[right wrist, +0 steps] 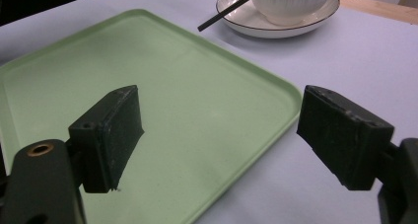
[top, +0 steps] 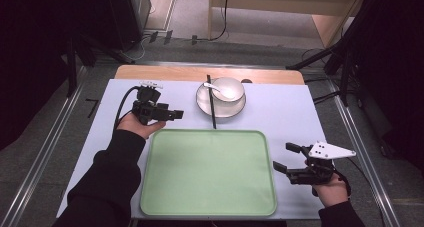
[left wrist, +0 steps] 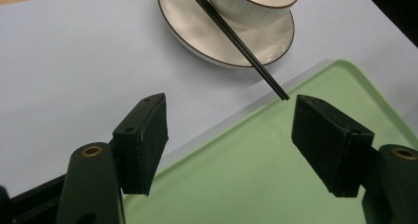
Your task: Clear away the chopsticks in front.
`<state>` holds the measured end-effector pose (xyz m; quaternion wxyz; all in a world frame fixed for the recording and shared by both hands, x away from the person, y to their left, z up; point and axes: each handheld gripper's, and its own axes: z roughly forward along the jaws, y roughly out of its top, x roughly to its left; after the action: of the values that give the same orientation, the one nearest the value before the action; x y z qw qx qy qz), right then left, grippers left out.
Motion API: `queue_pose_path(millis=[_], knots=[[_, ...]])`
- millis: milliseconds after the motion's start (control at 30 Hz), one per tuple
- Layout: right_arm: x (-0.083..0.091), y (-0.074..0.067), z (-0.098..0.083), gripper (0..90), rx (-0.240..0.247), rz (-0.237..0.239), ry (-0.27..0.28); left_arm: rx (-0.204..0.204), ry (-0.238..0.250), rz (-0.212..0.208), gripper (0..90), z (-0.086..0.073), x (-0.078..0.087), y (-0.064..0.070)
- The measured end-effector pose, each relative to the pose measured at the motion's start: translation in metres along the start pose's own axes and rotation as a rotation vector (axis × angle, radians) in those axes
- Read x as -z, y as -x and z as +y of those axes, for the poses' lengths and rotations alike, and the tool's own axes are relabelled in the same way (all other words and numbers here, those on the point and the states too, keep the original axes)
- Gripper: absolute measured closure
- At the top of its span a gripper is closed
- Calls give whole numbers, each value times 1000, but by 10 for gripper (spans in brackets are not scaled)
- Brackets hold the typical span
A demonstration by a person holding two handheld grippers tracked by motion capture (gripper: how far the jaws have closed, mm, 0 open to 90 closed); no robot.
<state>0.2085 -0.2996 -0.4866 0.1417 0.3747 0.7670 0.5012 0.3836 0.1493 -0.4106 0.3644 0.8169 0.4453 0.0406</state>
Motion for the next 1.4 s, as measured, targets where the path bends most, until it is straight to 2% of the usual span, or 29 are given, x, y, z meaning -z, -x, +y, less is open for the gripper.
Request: queue_pose_path(millis=[167, 300, 400, 633, 767, 833, 967, 1000, 1100, 1167, 1233, 1400], knots=[[1, 0, 0, 179, 4, -3, 2, 16, -3, 14, 316, 12, -13, 0], [1, -1, 1, 179, 6, 2, 4, 13, 7, 25, 320, 21, -24, 3], [1, -1, 1, 179, 3, 0, 5, -6, -9, 37, 322, 28, -33, 6], [2, -1, 1, 179, 7, 1, 7, -2, -16, 45, 341, 41, -53, 16], [4, 0, 1, 179, 8, -3, 11, -21, -15, 38, 361, 47, -63, 25], [4, 0, 1, 179, 8, -4, 12, -24, -19, 51, 366, 50, -72, 28], [5, -1, 1, 179, 8, -7, 13, -13, -39, 53, 371, 51, -88, 27], [6, -1, 1, 179, 9, -7, 13, -20, -34, 54, 370, 51, -92, 28], [6, -1, 1, 179, 9, -10, 12, -61, -36, 93, 369, 49, -105, 31], [7, 0, 1, 179, 7, -12, 14, -54, -48, 104, 369, 49, -112, 29], [8, 0, 1, 179, 6, -12, 15, -24, -58, 96, 370, 48, -119, 26], [9, 0, 0, 179, 6, -14, 18, -22, -61, 107, 380, 48, -130, 26]])
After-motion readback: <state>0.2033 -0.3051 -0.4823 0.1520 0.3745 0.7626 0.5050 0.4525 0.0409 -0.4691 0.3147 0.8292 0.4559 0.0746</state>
